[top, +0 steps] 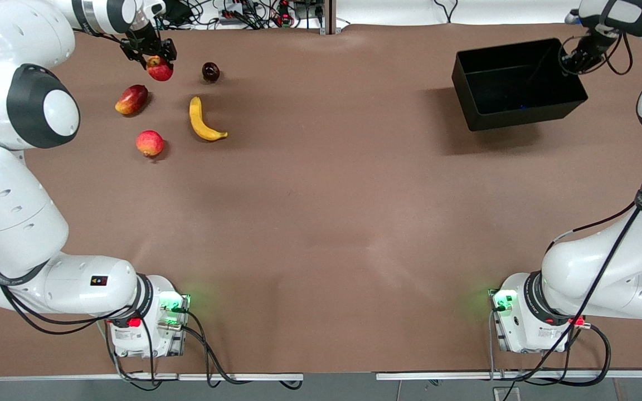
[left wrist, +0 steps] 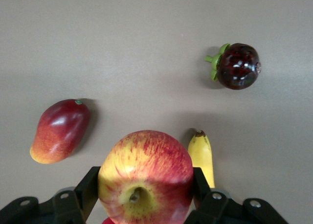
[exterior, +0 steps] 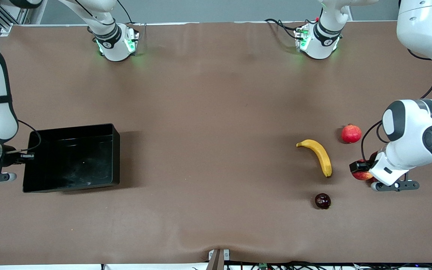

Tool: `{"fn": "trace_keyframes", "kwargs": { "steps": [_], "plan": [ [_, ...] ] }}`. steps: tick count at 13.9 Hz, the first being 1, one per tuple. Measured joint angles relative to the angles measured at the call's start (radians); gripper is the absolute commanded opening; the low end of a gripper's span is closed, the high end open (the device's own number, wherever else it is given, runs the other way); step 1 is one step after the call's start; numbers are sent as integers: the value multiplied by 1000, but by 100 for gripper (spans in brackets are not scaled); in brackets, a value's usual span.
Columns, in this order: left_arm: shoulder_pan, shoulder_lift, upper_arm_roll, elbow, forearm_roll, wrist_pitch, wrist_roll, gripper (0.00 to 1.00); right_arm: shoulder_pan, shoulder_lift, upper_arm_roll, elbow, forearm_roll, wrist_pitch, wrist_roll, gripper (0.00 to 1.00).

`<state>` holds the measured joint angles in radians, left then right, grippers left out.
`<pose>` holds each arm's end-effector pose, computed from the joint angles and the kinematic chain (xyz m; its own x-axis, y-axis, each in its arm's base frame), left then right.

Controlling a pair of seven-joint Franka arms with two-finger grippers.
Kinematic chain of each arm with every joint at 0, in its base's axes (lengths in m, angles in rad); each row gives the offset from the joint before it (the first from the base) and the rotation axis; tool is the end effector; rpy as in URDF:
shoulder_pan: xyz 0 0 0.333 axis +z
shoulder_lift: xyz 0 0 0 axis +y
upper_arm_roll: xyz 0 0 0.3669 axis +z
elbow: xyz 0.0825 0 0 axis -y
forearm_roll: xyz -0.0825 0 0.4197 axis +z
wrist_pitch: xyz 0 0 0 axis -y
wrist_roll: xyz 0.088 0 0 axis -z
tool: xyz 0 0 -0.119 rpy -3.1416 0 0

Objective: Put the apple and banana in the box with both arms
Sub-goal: 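Slide the black tray toward the fruit with the right gripper, then lift the apple with the left gripper while the right gripper pushes the tray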

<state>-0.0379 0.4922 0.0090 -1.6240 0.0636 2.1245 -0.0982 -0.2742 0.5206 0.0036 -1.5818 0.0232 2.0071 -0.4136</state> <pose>0.7365 -0.0187 0.3520 0.9993 0.0346 0.0130 0.0353 -0.9977 -0.0576 0.7076 -0.1950 0.3418 0.9880 0.1333 -0.0785 0.1289 -0.9899 -0.0582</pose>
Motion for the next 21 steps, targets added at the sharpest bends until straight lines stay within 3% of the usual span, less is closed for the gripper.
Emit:
{"fn": "trace_keyframes", "kwargs": {
  "steps": [4, 9, 15, 21],
  "plan": [
    [-18, 0, -2, 11, 0, -17, -28, 0, 98, -32, 6, 0, 2, -13, 22, 0],
    [-45, 0, -3, 45, 0, -60, -72, 0, 261, -41, 11, 0, 23, -26, 245, 0],
    [-98, 2, -4, 81, 0, -97, -166, 0, 431, -40, 12, -2, 162, -21, 487, 0],
    [-166, 20, -5, 93, 0, -108, -302, 0, 613, 31, 12, -14, 176, 156, 705, 0]
  ]
}}
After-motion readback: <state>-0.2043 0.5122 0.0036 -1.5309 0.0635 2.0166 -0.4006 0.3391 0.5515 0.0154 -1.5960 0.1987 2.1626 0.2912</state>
